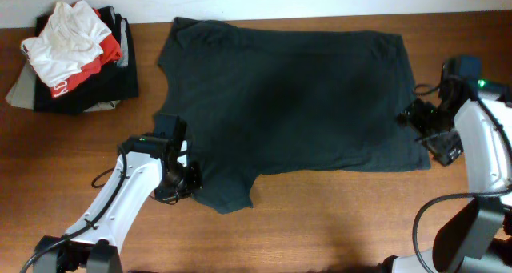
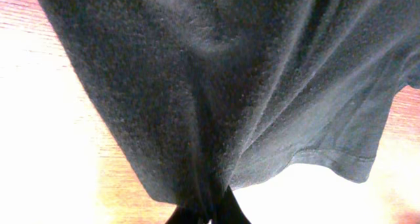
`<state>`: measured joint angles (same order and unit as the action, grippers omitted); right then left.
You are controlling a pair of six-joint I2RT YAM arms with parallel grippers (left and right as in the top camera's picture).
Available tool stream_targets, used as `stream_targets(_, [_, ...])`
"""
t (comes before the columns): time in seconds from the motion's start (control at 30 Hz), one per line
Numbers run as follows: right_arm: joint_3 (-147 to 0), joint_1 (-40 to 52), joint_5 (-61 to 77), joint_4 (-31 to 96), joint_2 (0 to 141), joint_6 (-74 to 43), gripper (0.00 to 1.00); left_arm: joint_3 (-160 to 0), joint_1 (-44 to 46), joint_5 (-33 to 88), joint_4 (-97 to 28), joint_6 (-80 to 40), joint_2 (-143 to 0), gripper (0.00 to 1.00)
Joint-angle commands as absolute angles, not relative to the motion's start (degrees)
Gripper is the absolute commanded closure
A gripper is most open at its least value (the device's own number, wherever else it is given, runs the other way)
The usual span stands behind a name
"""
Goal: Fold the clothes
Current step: 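Grasp the bottom left hem with left gripper, bottom right corner with right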
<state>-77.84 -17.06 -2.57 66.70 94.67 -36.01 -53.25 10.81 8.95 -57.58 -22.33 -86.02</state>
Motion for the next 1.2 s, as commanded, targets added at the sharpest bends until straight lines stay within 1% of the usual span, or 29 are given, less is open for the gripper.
stream_targets(0.0, [-70.46,-21.37,-2.13,62.65,94.24,-36.75,0.01,-54.04,10.72,7.86,-57.93,-22.28,-85.36,0.99])
stream_targets(0.23, [-67.61,-29.23,-1.93,61.52,94.24,-36.71,0.01,-54.04,10.72,7.84,-57.74,-22.28,-85.38,0.99])
stream_targets(0.27, [-67.59,-29.87,-1.96,61.47,94.24,-36.71,0.02,-54.04,10.72,7.84,-57.76,-22.28,-85.38,0.99])
stream_targets(0.47, [-67.40,-30.06,-2.04,60.12,94.28,-34.76,0.21,-54.04,10.72,7.86,-57.74,-22.28,-85.36,0.99])
stream_targets(0.5, [-67.37,-30.06,-2.00,59.59,94.35,-34.79,0.30,-54.04,10.72,7.86,-57.74,-22.28,-85.36,0.99])
stream_targets(0.53, [-67.37,-30.02,-1.98,59.05,94.39,-34.76,0.36,-54.04,10.72,7.86,-57.76,-22.28,-85.38,0.99])
stream_targets(0.57, [-67.37,-30.02,-1.98,58.54,94.56,-34.79,0.37,-54.04,10.72,7.86,-57.78,-22.28,-85.36,0.99])
stream_targets(1.17, [-67.37,-29.95,-1.96,54.72,104.95,-34.30,0.36,-54.04,10.72,7.86,-57.71,-22.28,-85.36,0.99])
